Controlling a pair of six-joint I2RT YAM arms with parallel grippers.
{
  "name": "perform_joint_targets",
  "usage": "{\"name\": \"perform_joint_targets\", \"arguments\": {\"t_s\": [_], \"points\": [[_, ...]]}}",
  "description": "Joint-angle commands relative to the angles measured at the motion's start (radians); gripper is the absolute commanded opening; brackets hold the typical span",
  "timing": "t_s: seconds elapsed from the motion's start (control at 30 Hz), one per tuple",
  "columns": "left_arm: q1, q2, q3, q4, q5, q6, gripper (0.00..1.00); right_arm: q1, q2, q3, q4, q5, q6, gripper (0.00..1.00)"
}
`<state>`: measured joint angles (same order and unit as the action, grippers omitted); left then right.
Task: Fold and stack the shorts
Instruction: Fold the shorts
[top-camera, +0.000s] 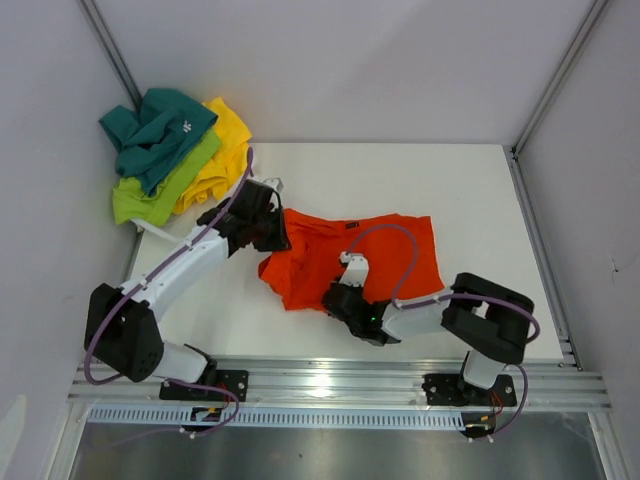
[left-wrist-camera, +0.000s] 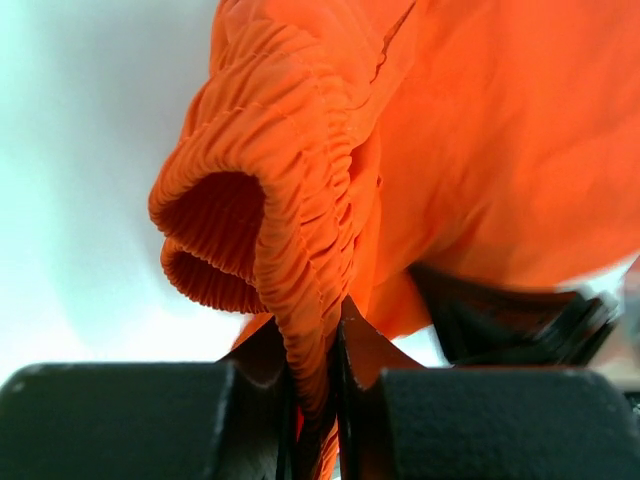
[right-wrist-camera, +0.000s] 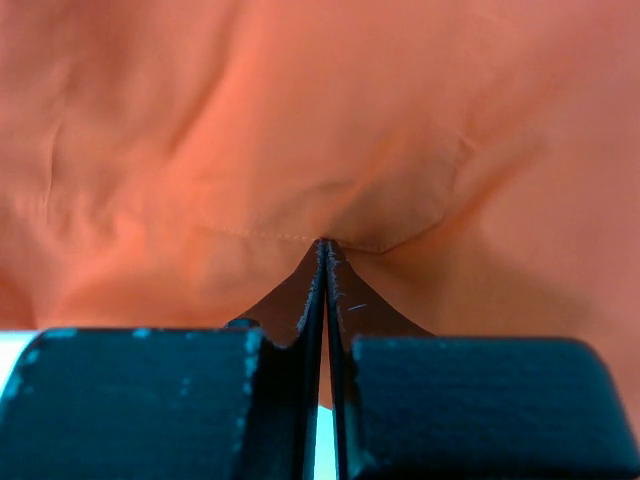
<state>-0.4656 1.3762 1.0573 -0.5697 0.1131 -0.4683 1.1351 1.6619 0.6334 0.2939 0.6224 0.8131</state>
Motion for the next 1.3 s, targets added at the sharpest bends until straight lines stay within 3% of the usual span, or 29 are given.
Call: {"name": "perform_joint_targets", "arguments": {"t_s": [0.0, 0.1, 0.2, 0.53, 0.77, 1.0, 1.27], "points": [[0.008, 0.053, 0.147, -0.177, -0.139, 0.071, 0.00, 0.086, 0.148, 0.087, -0.012, 0.010, 0.006, 0.01], [0.018, 0.084, 0.246, -0.283, -0.196, 0.097, 0.00, 0.132, 0.206, 0.212, -0.015, 0.008, -0.026, 0.00], [0.044, 0.086, 0.305, -0.317, -0.143, 0.109, 0.00, 0.137, 0.226, 0.262, 0.028, -0.039, -0.066, 0.00], [0.084, 0.069, 0.374, -0.368, 0.075, 0.031, 0.00, 0.048, 0.147, 0.253, 0.115, -0.203, -0.150, 0.01], [0.084, 0.069, 0.402, -0.403, 0.056, 0.045, 0.00, 0.017, 0.078, 0.255, 0.105, -0.260, -0.160, 0.02], [0.084, 0.080, 0.452, -0.424, 0.057, 0.042, 0.00, -0.061, -0.046, 0.249, -0.048, -0.294, -0.115, 0.02], [0.084, 0.093, 0.478, -0.441, 0.071, 0.039, 0.00, -0.129, -0.041, 0.181, -0.039, -0.345, -0.100, 0.01]]}}
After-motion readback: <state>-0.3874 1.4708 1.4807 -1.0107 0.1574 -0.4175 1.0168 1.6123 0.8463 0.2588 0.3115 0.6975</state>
